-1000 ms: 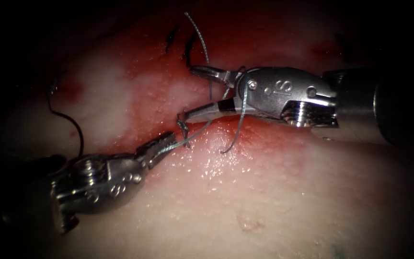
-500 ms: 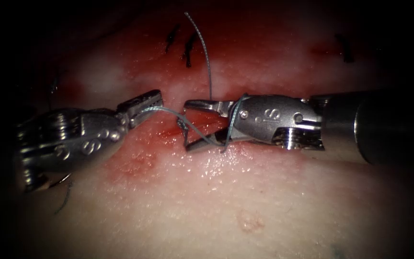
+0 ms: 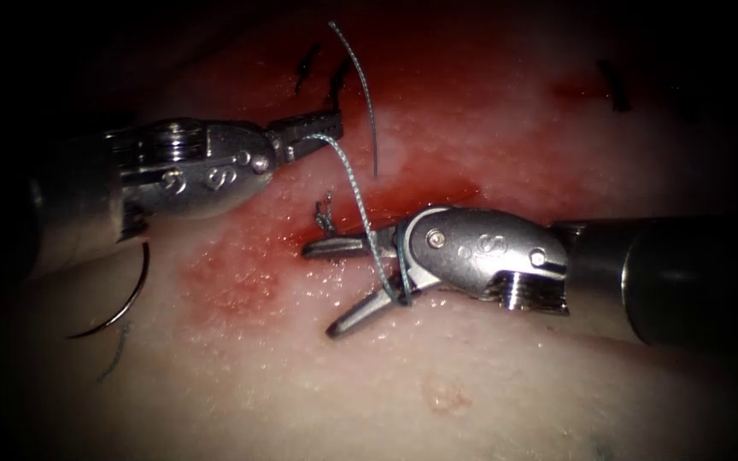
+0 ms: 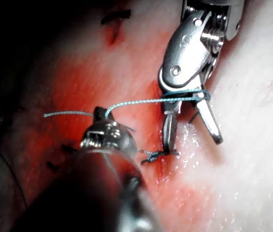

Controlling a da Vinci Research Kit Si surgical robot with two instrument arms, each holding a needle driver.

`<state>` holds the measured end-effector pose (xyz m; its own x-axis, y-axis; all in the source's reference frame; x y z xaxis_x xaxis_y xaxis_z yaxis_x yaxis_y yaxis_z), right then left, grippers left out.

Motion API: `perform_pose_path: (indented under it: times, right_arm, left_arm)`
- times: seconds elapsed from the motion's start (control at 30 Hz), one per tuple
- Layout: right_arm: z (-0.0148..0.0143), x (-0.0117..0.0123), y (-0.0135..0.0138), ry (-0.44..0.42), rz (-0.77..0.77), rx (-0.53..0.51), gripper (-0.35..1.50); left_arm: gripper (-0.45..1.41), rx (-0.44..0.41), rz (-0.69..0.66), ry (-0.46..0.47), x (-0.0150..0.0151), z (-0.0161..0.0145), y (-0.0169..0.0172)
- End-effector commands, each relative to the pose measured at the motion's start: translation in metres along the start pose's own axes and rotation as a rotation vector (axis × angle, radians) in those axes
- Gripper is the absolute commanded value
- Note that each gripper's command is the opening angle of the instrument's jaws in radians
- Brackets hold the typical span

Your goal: Wound Closure

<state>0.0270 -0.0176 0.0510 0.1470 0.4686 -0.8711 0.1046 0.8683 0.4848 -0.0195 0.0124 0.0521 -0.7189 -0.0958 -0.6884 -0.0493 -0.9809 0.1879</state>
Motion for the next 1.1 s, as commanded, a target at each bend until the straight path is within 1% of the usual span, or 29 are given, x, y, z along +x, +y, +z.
perform_pose_path:
  times: [0.03,0.13,0.17,0.2,0.23,0.27,0.3,0.37,0.4,0.43,0.47,0.53,0.6,0.73,0.77,0.87,1.1]
  right_arm:
    - [0.0009,-0.0006,0.0,0.031,0.008,0.01,0.82]
    - [0.001,-0.0006,-0.0001,0.095,0.035,0.027,0.84]
    - [0.001,-0.0006,-0.0001,0.168,0.072,0.026,0.84]
    - [0.001,-0.0006,-0.0001,0.168,0.072,0.026,0.84]
    - [0.001,-0.0006,0.0,0.206,0.088,0.026,0.84]
    - [0.0009,-0.0006,0.0001,0.241,0.095,0.019,0.84]
    - [0.0007,-0.0005,0.0002,0.258,0.096,0.013,0.84]
    - [0.0002,-0.0005,0.0007,0.307,0.102,-0.023,0.84]
    - [0.0002,-0.0005,0.0007,0.307,0.102,-0.023,0.84]
    - [0.0,-0.0005,0.0008,0.327,0.11,-0.029,0.84]
    - [-0.0003,-0.0005,0.0009,0.361,0.117,-0.037,0.84]
    - [-0.0006,-0.0004,0.0009,0.408,0.137,-0.038,0.84]
    - [-0.001,-0.0002,0.001,0.454,0.151,-0.061,0.84]
    - [-0.0022,0.0006,0.002,0.49,0.178,-0.14,0.84]
    - [-0.0022,0.0006,0.002,0.49,0.178,-0.14,0.84]
    - [-0.003,0.0008,0.0028,0.488,0.186,-0.211,0.84]
    - [-0.0047,0.0005,0.0047,0.466,0.186,-0.408,0.84]
  left_arm:
    - [-0.45,-0.008,0.015,0.0,-0.0006,0.0014,0.0001]
    - [-0.45,-0.03,0.014,0.003,-0.0019,0.0029,0.0008]
    - [-0.45,-0.037,0.001,0.015,-0.0028,0.0039,0.0013]
    - [-0.45,-0.037,0.001,0.015,-0.0028,0.0039,0.0013]
    - [-0.45,-0.042,0.001,0.021,-0.0034,0.0044,0.0016]
    - [-0.45,-0.045,-0.008,0.023,-0.0039,0.0048,0.0019]
    - [-0.45,-0.048,-0.004,0.025,-0.0044,0.0052,0.0022]
    - [-0.45,-0.052,-0.012,0.034,-0.0057,0.006,0.0032]
    - [-0.45,-0.052,-0.012,0.034,-0.0057,0.006,0.0032]
    - [-0.45,-0.05,-0.011,0.037,-0.006,0.0061,0.0035]
    - [-0.45,-0.051,-0.015,0.038,-0.0064,0.0063,0.004]
    - [-0.45,-0.047,-0.017,0.041,-0.0068,0.0064,0.0046]
    - [-0.45,-0.043,-0.02,0.042,-0.0071,0.0065,0.0053]
    - [-0.45,-0.036,-0.014,0.042,-0.007,0.0065,0.0072]
    - [-0.45,-0.036,-0.014,0.042,-0.007,0.0065,0.0072]
    - [-0.45,-0.035,-0.019,0.042,-0.0064,0.0062,0.0082]
    - [-0.45,-0.021,-0.024,0.021,-0.0042,0.0049,0.0107]
